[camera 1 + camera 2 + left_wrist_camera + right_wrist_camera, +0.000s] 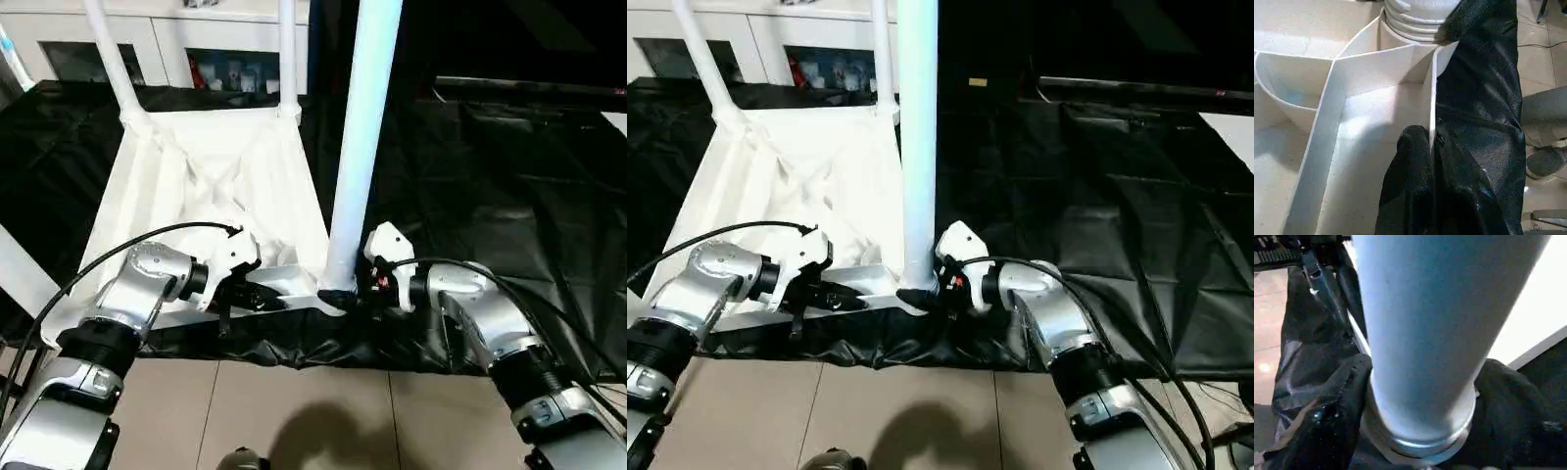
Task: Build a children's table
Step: Rotate leg to tighten
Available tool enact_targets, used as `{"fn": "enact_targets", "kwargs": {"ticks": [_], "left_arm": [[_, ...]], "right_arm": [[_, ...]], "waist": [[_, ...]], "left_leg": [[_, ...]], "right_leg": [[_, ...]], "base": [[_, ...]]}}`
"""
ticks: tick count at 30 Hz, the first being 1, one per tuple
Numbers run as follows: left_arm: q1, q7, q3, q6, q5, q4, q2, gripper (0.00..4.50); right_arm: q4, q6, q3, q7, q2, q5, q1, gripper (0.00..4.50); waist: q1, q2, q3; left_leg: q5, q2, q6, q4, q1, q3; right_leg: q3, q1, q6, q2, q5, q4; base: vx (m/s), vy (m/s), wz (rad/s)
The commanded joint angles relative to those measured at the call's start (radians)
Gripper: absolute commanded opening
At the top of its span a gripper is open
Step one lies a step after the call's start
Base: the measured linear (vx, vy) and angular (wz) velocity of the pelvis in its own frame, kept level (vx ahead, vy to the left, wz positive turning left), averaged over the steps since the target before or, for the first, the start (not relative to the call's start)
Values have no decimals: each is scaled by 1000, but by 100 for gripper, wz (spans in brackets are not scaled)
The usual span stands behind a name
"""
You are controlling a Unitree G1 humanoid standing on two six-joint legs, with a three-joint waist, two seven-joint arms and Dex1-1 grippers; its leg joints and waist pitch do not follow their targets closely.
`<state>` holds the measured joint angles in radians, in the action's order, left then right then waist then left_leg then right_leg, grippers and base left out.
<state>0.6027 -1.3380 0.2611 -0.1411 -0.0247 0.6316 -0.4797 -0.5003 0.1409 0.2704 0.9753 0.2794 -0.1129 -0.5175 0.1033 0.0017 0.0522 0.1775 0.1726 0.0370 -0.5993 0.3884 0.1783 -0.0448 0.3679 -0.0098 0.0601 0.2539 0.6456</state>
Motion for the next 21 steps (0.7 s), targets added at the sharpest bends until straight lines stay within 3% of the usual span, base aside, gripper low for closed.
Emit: {"fn": "enact_targets", "kwargs": {"ticks": [1, 4, 8, 10, 12, 14, 16, 18, 20, 21], "left_arm": [[-1, -32, 15, -12, -13, -23, 5, 0], [1, -32, 15, -12, -13, -20, 5, 0], [13, 6, 4, -9, -7, -2, 21, 0], [30, 83, 0, -10, 15, 22, 51, 0], [59, 209, -20, -27, 26, 54, 115, 0], [91, 346, -32, -39, 37, 78, 204, 0], [100, 387, -30, -41, 43, 87, 236, 0], [110, 453, -15, -37, 62, 92, 295, 0], [111, 470, -9, -36, 68, 91, 310, 0], [106, 478, 4, -29, 70, 80, 339, 0]], "right_arm": [[-20, -15, -1, 13, -3, 7, -21, 328], [-31, -22, 2, 15, -7, 10, -24, 290], [-54, -33, -3, -1, -19, 12, -30, 276], [-64, -24, -13, -70, -41, 25, -26, 274], [-69, 7, -35, -191, -87, 41, -9, 273], [-44, 50, -60, -346, -163, 51, 30, 272], [-34, 62, -68, -403, -197, 54, 43, 272], [-31, 63, -71, -517, -271, 72, 53, 272], [-35, 58, -68, -549, -293, 80, 53, 272], [-42, 23, -55, -583, -341, 89, 38, 272]], "waist": [[-2, 0, -67], [-2, 0, -67], [-4, 2, -66], [-7, 1, -63], [-7, -6, -62], [-6, -7, -59], [-7, -9, -59], [-7, 1, -59], [-8, -3, -59], [-8, 9, -59]], "left_leg": [[97, 66, -63, 65, -24, -21], [102, 67, -58, 66, -24, -21], [112, 67, -52, 67, -26, -20], [127, 67, -47, 69, -26, -20], [135, 67, -34, 72, -29, -21], [151, 67, -14, 75, -33, -21], [161, 66, -5, 77, -30, -22], [169, 66, 5, 79, -31, -23], [173, 65, 7, 81, -31, -23], [183, 64, 10, 81, -32, -24]], "right_leg": [[45, -34, -273, 96, -112, -63], [45, -34, -272, 95, -101, -64], [46, -32, -275, 94, -95, -66], [48, -30, -278, 96, -75, -69], [48, -31, -274, 97, -41, -72], [50, -28, -261, 100, 22, -81], [51, -31, -242, 102, 59, -84], [54, -27, -224, 102, 74, -88], [54, -27, -214, 100, 72, -89], [55, -26, -207, 100, 75, -92]], "base": [[0, 0, 0], [0, 0, 0], [0, 0, 0], [0, 0, 0], [0, 0, 0], [0, 0, 0], [0, 0, 0], [0, 0, 0], [0, 0, 0], [0, 0, 0]]}}
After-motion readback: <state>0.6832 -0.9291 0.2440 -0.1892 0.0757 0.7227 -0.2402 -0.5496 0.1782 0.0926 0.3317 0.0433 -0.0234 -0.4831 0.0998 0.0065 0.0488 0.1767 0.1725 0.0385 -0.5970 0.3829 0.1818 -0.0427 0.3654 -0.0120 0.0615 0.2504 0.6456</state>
